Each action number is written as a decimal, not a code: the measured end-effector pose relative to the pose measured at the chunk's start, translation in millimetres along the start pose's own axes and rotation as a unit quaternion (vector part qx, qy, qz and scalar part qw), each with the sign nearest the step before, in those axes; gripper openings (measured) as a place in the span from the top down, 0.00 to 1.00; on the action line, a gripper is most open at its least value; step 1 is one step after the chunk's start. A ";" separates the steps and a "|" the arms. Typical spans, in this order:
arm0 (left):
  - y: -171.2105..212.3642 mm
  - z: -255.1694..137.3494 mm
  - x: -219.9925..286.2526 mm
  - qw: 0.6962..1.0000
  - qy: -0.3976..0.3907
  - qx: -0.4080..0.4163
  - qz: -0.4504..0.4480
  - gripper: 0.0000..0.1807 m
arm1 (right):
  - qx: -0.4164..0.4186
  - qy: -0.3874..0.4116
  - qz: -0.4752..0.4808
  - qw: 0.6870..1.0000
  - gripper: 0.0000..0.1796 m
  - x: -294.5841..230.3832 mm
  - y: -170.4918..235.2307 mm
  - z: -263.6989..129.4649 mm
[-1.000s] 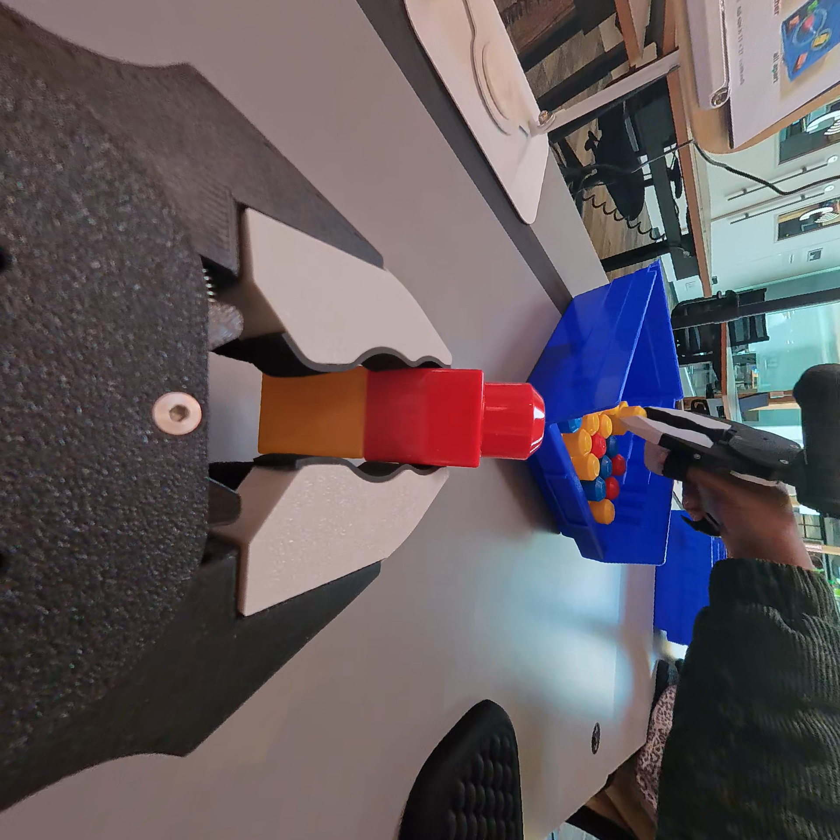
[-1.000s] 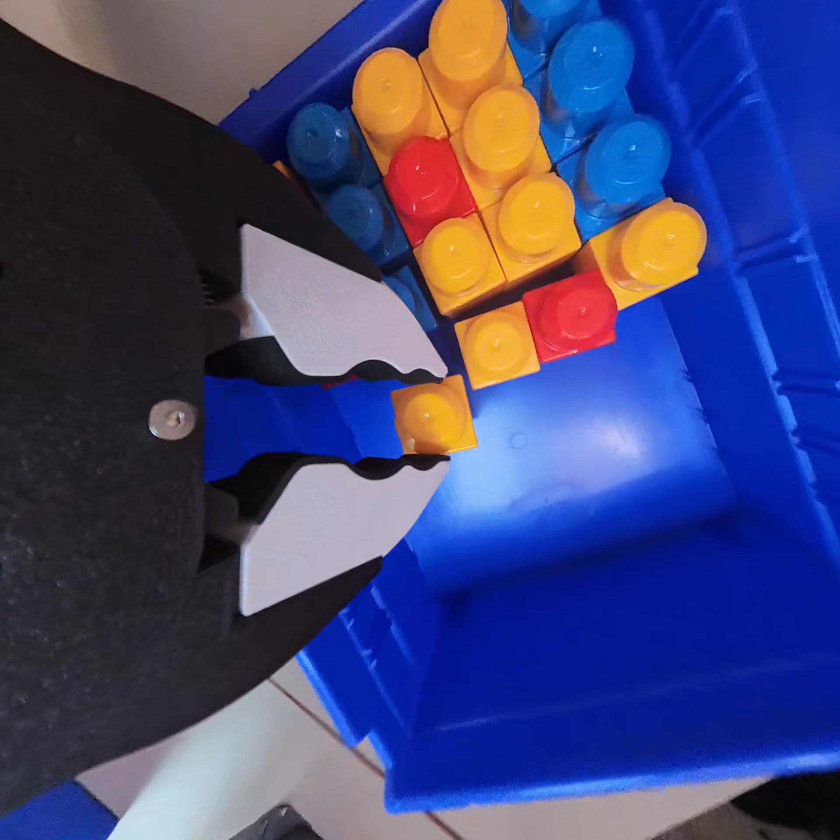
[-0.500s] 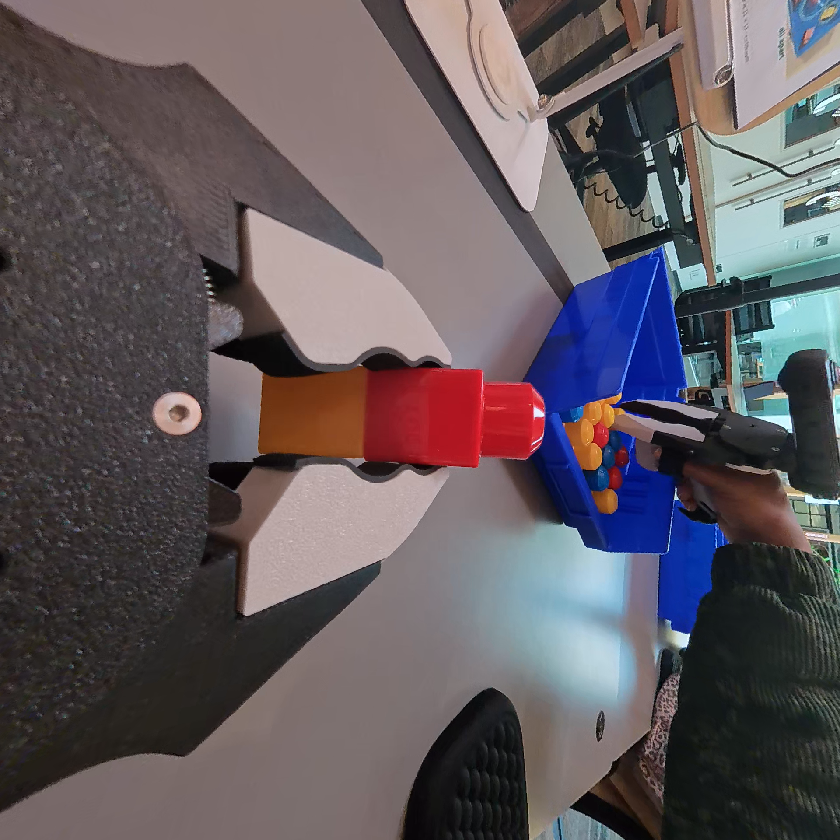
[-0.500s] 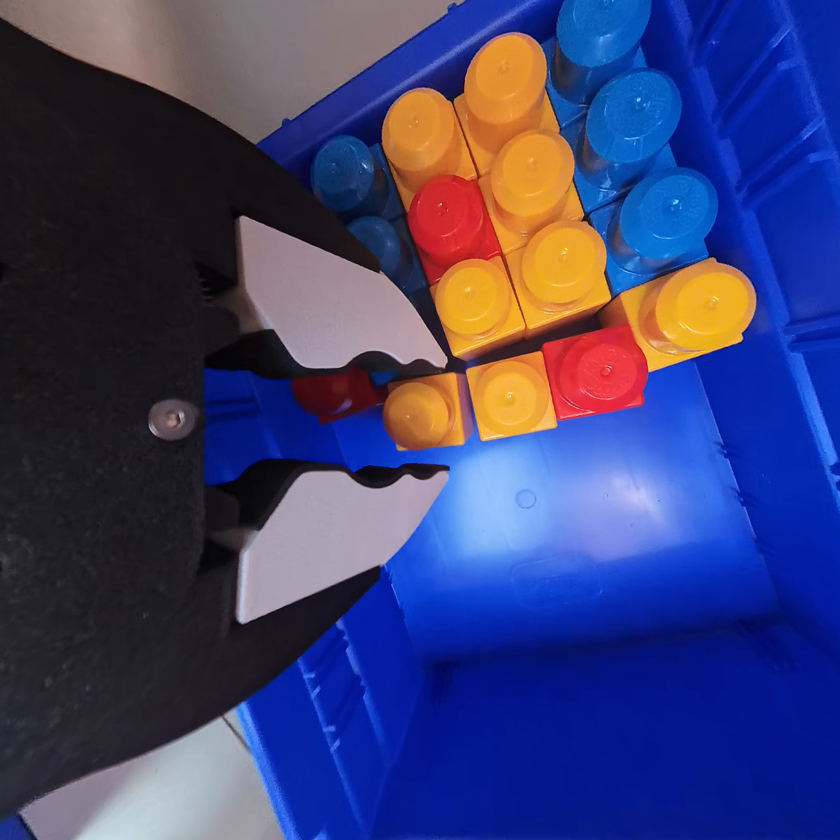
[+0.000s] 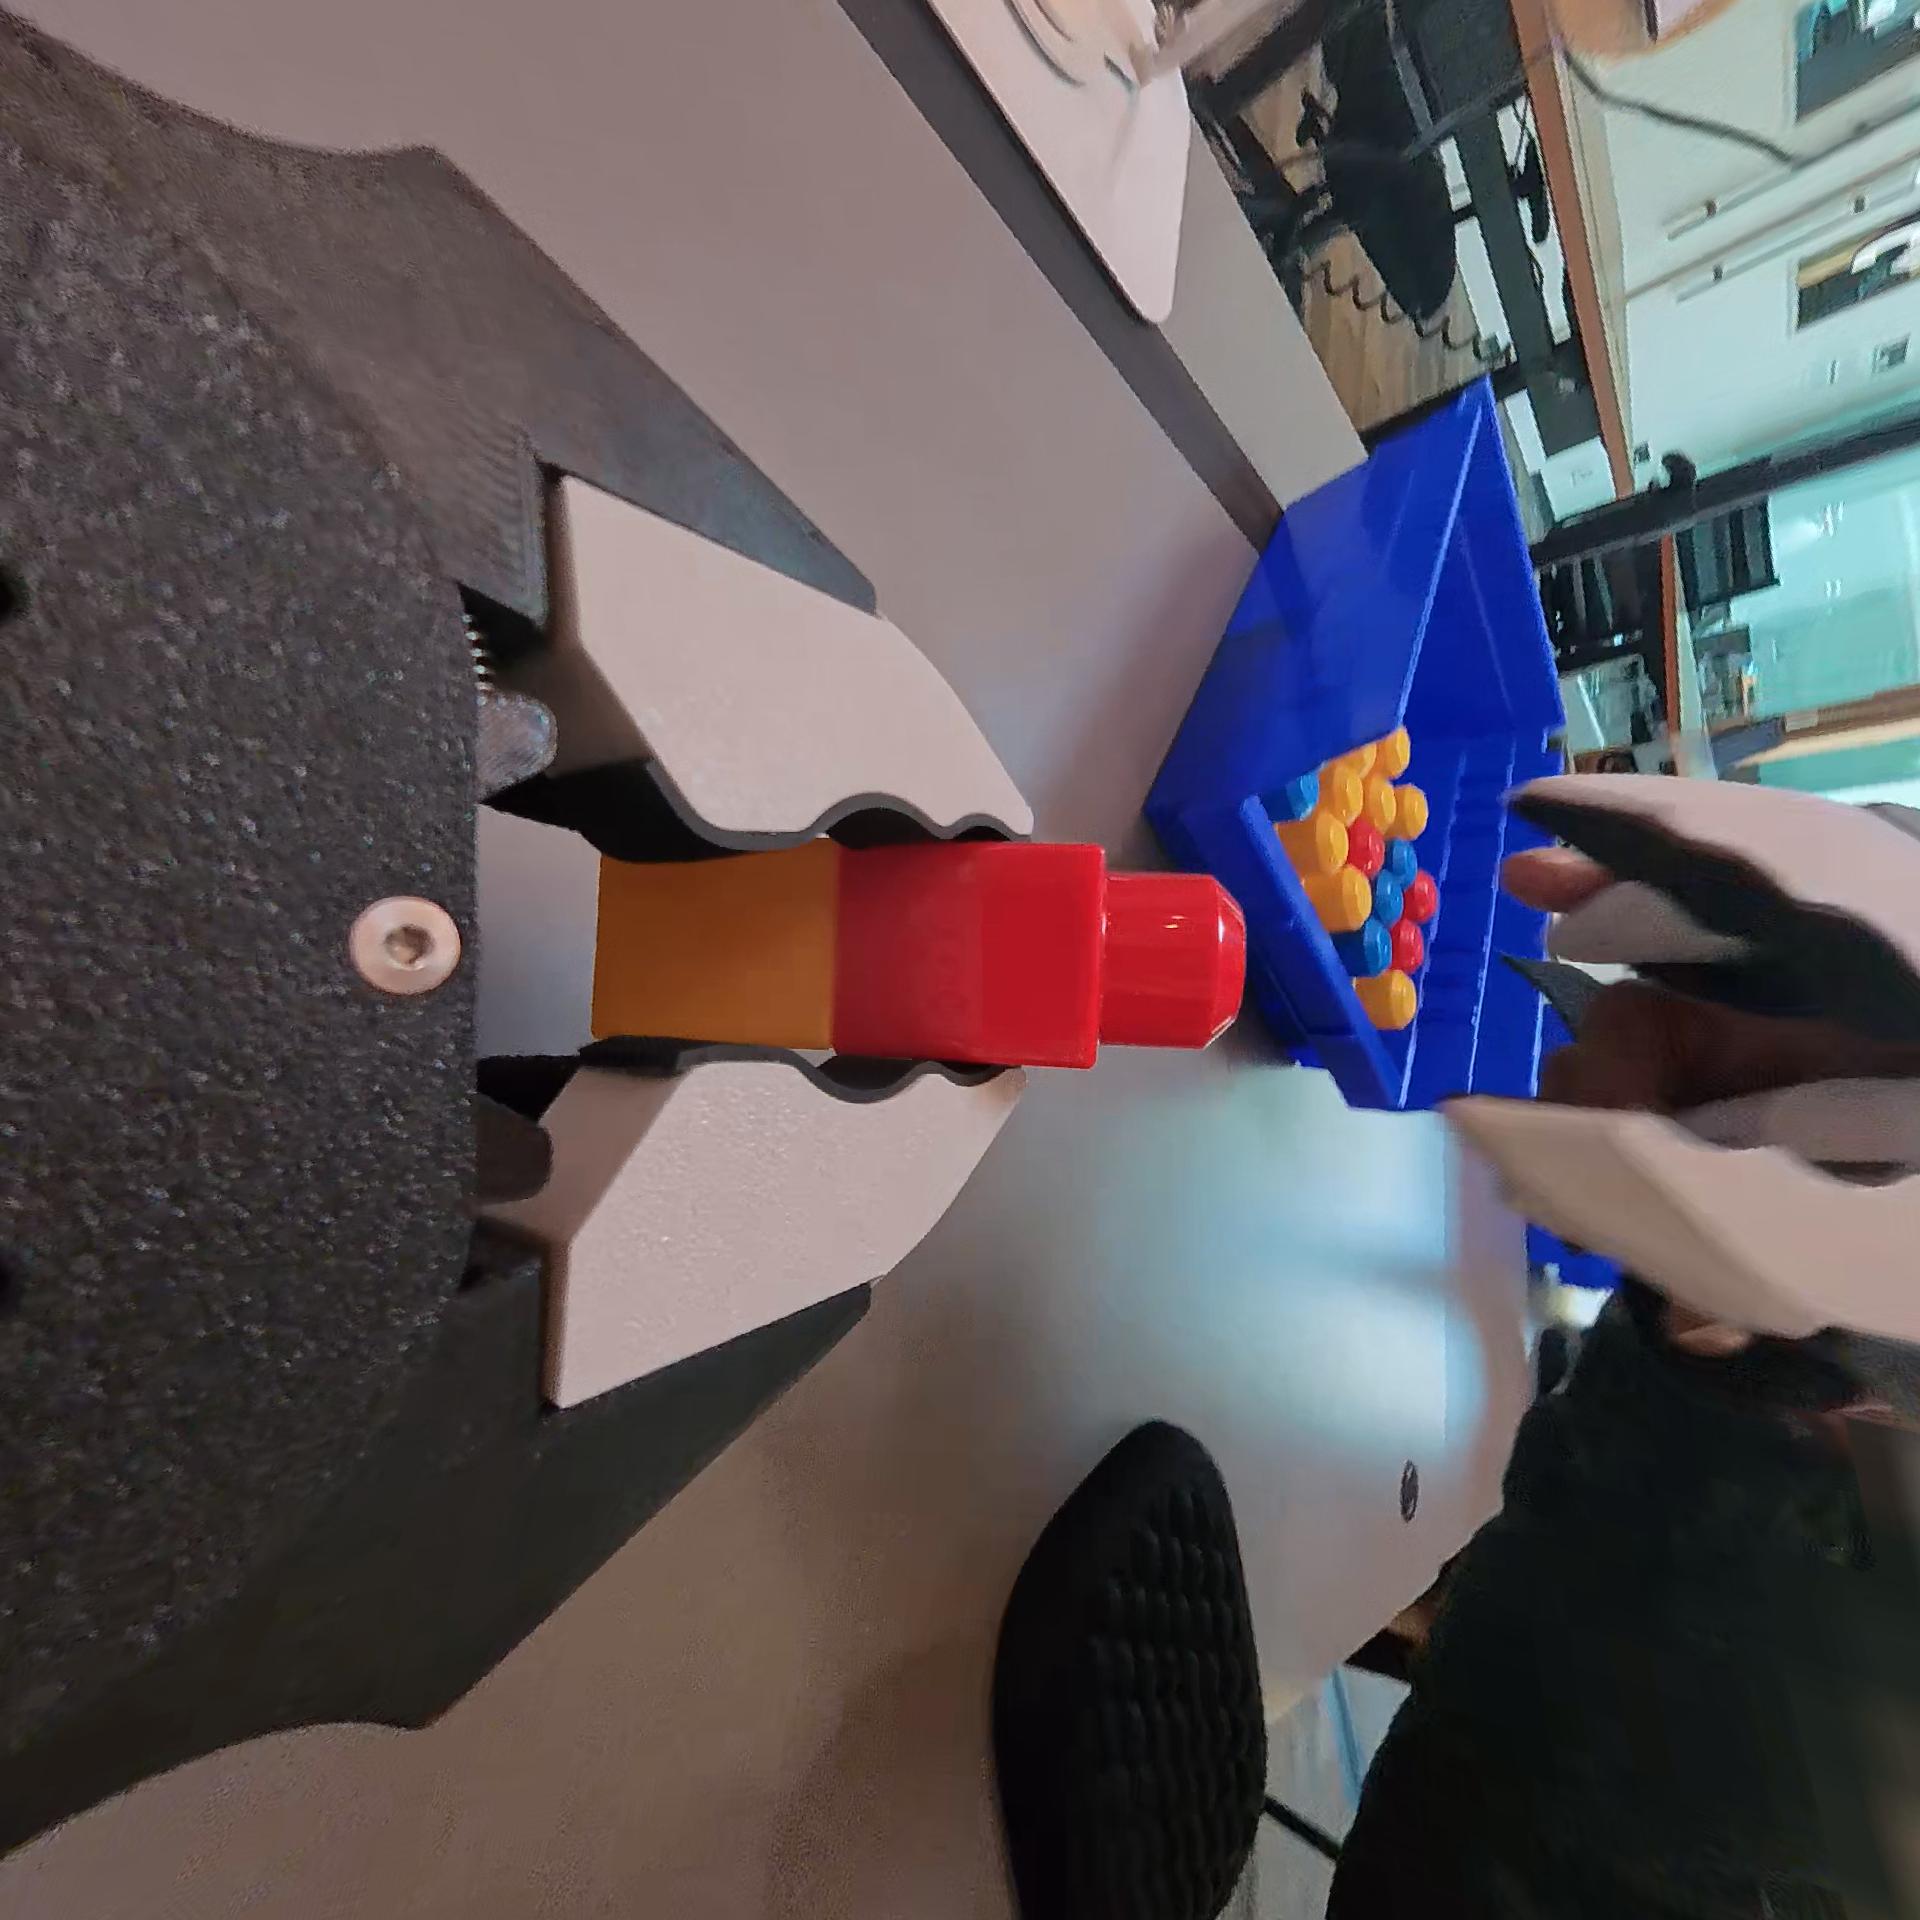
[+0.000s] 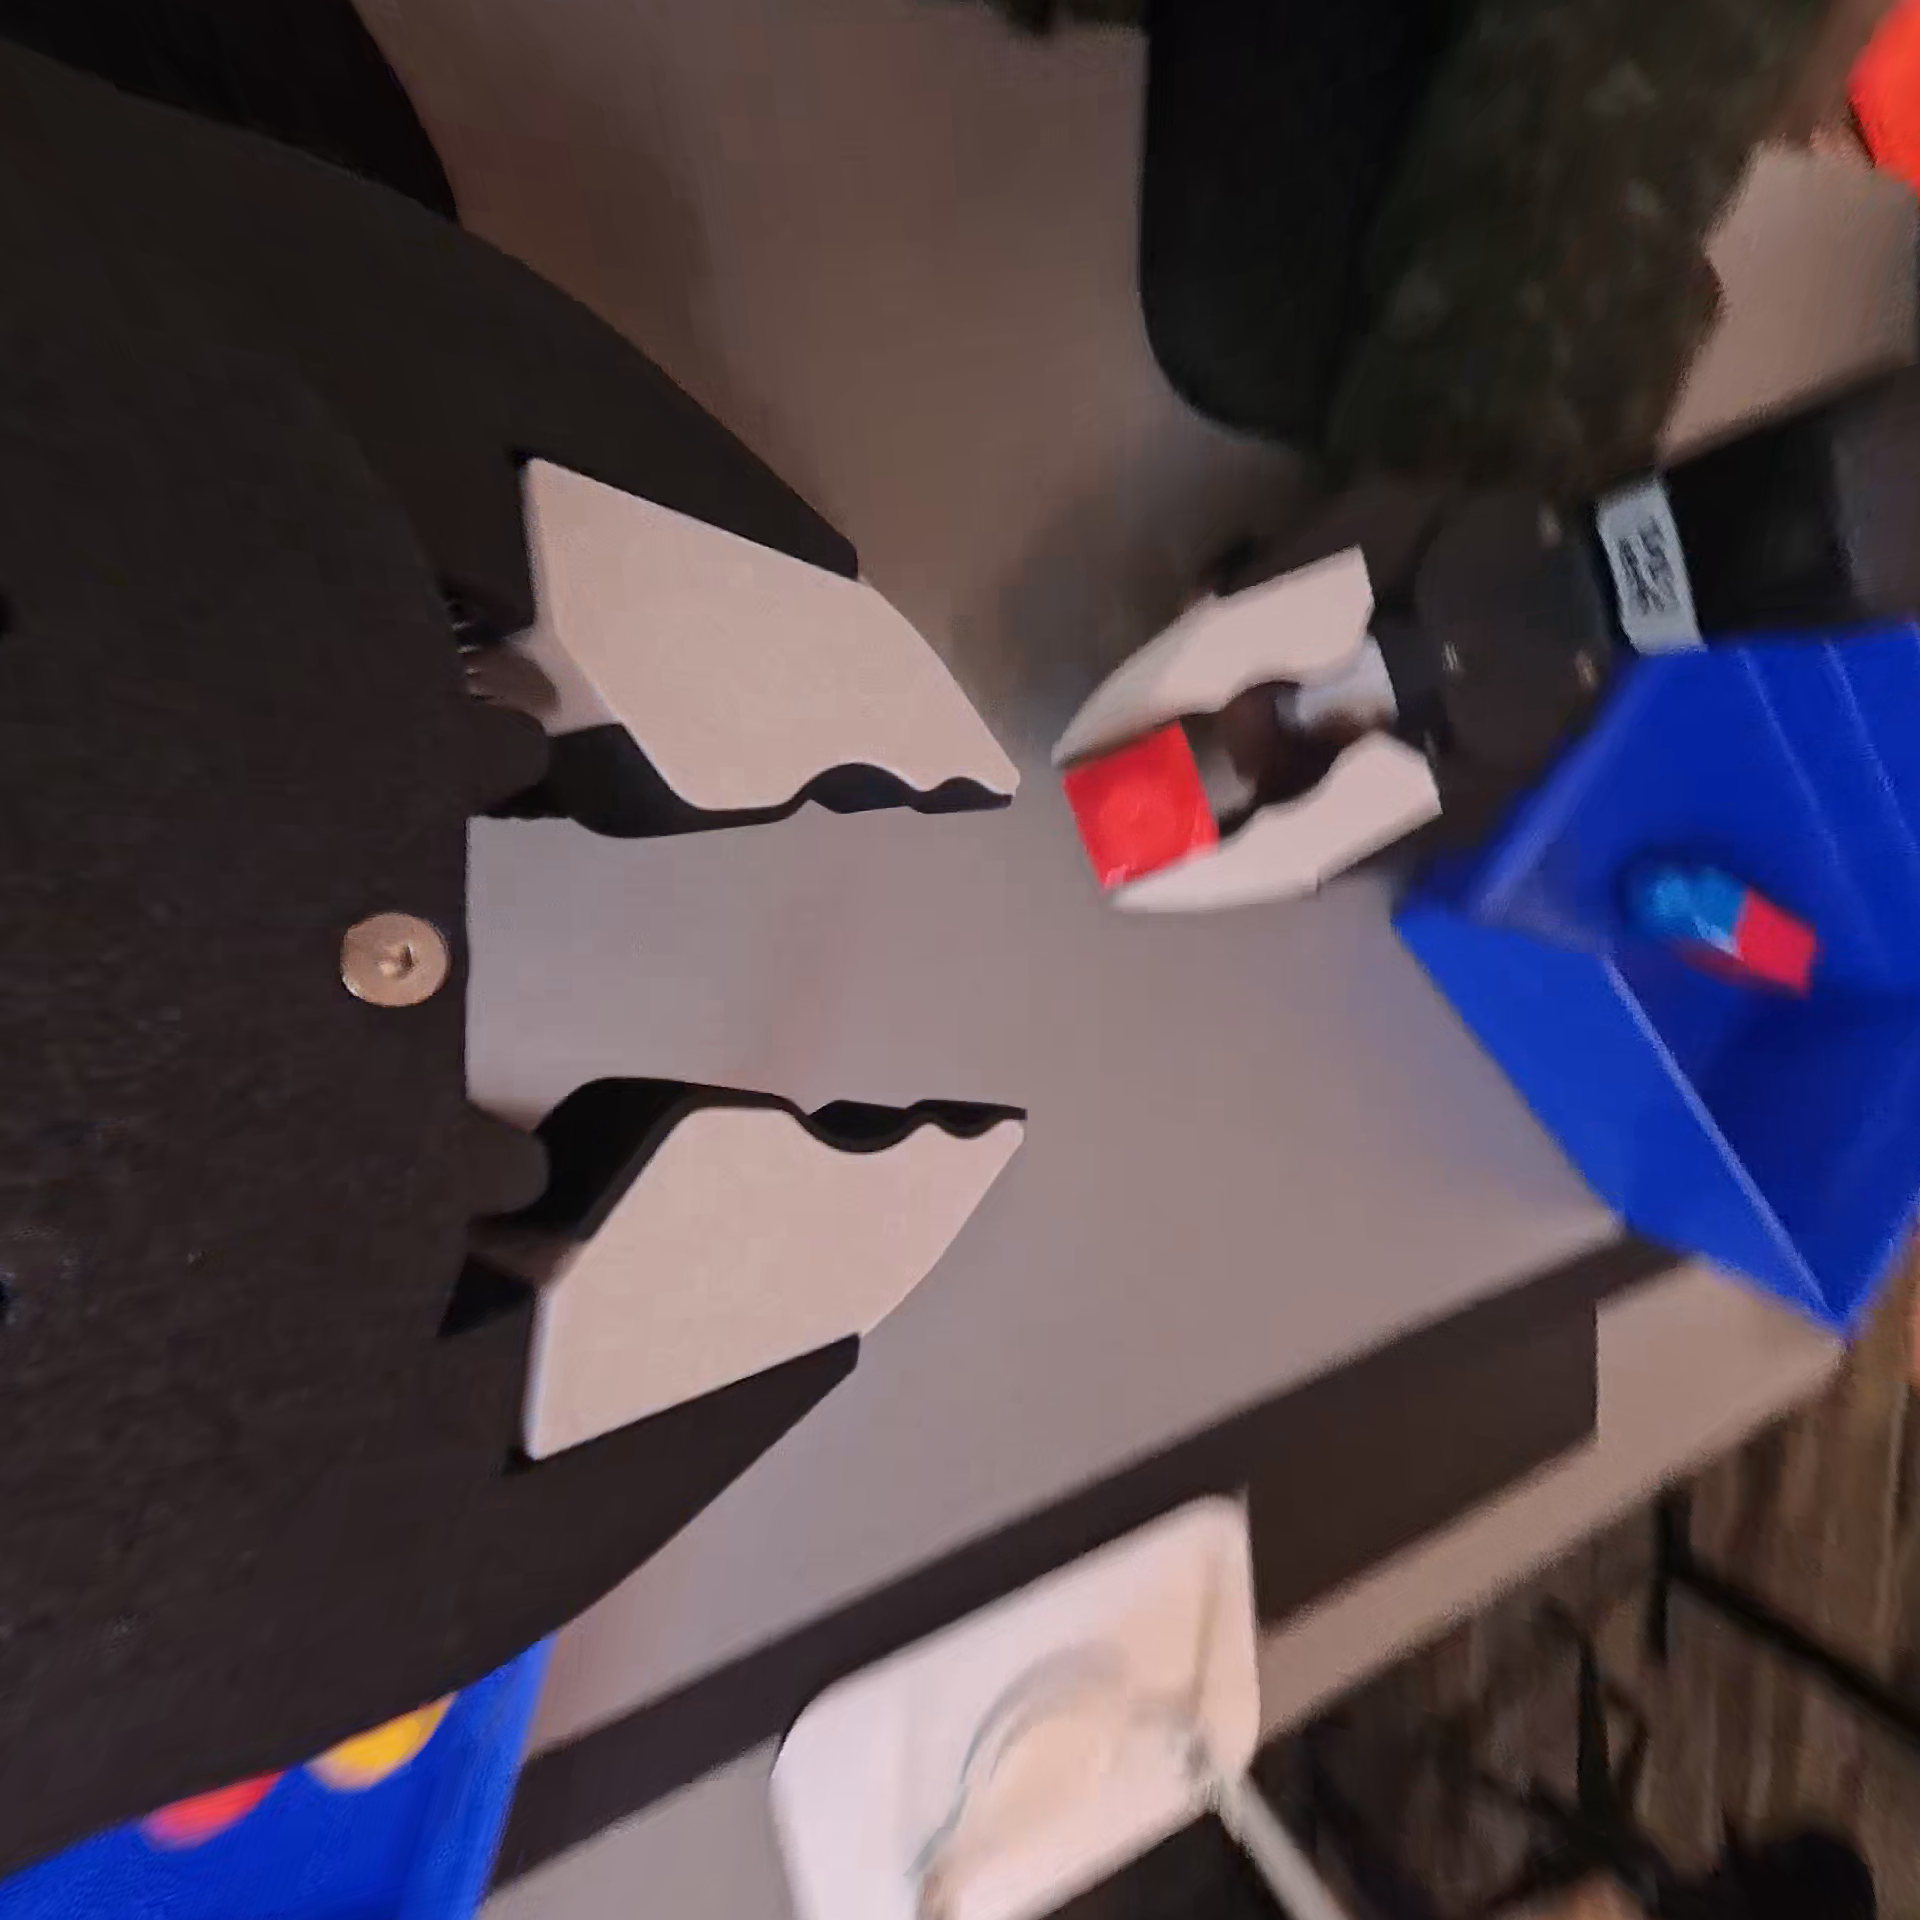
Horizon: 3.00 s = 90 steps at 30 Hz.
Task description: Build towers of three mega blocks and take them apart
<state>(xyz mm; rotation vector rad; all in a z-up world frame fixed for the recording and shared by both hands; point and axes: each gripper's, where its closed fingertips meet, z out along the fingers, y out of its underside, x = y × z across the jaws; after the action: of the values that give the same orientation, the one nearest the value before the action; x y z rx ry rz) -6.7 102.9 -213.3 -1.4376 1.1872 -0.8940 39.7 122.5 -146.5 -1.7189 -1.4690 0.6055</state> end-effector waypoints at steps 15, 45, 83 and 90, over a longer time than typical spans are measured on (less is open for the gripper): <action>9.4 8.0 32.6 0.996 0.062 -0.031 0.056 0.80 | -0.045 -0.097 -0.045 0.993 0.82 -66.1 30.8 52.2; 24.9 7.4 31.2 0.991 0.063 -0.090 0.071 0.80 | -0.041 -0.075 -0.072 0.994 0.84 -62.0 11.0 29.3; 5.9 -5.0 5.8 0.999 0.043 -0.013 -0.027 0.80 | -0.396 0.119 0.175 0.894 0.84 178.9 251.1 -124.6; 7.7 -3.8 7.0 0.998 0.045 -0.015 -0.028 0.80 | -0.376 0.130 0.180 0.900 0.83 181.0 240.0 -126.8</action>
<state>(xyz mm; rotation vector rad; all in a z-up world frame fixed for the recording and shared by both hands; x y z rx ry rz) -10.2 95.2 -220.5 -1.4737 1.2373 -0.9930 320.3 258.9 -242.0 -2.5870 -1.2704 -0.0599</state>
